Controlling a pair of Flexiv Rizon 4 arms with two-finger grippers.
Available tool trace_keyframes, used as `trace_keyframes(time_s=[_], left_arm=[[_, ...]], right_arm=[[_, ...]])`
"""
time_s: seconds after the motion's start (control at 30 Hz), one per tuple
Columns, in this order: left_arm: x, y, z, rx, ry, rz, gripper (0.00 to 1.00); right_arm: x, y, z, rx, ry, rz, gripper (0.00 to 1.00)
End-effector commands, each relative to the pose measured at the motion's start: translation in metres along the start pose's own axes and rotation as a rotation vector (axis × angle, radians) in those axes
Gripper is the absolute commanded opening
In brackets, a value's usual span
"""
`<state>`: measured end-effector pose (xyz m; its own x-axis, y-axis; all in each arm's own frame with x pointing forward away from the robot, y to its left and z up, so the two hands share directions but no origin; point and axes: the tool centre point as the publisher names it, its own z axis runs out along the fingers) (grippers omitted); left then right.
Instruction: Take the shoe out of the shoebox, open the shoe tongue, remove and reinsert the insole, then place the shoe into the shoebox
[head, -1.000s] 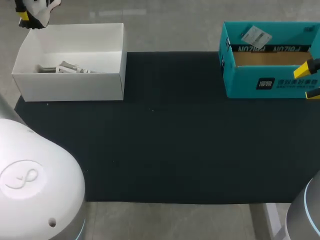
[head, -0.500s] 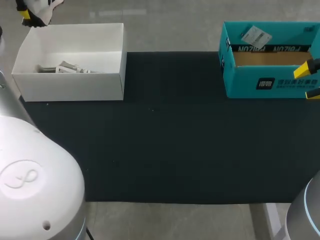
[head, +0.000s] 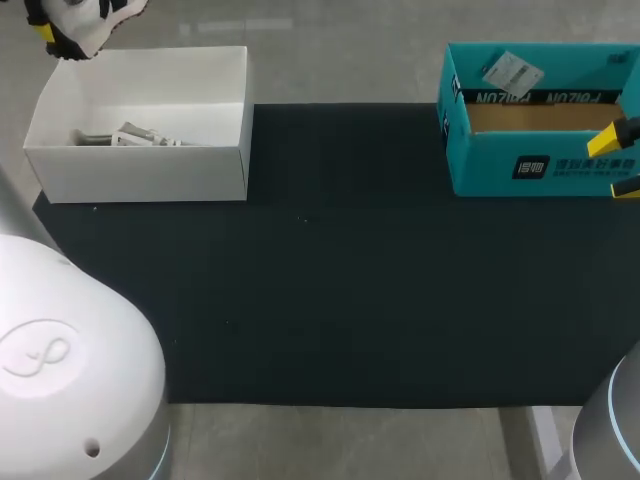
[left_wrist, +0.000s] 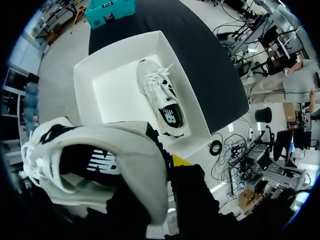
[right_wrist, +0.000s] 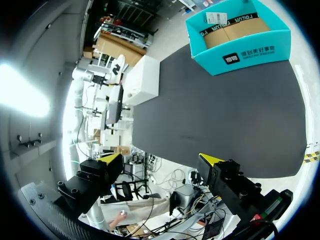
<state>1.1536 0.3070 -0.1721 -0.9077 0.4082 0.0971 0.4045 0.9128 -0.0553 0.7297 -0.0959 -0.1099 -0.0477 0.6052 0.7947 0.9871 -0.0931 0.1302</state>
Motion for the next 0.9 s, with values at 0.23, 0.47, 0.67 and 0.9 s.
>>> trace_keyframes(time_s=[0.23, 0.47, 0.67, 0.9], left_arm=[[-0.011, 0.036, -0.027, -0.247, 0.474, 1.111, 0.00], [-0.011, 0.036, -0.027, -0.247, 0.474, 1.111, 0.00], [-0.011, 0.036, -0.027, -0.247, 0.474, 1.111, 0.00], [-0.011, 0.036, -0.027, -0.247, 0.474, 1.111, 0.00]], right_arm=[[0.000, 0.000, 0.000, 0.000, -0.002, 0.001, 1.00], [0.000, 0.000, 0.000, 0.000, -0.002, 0.001, 1.00], [0.000, 0.000, 0.000, 0.000, -0.002, 0.001, 1.00], [0.000, 0.000, 0.000, 0.000, -0.002, 0.001, 1.00]])
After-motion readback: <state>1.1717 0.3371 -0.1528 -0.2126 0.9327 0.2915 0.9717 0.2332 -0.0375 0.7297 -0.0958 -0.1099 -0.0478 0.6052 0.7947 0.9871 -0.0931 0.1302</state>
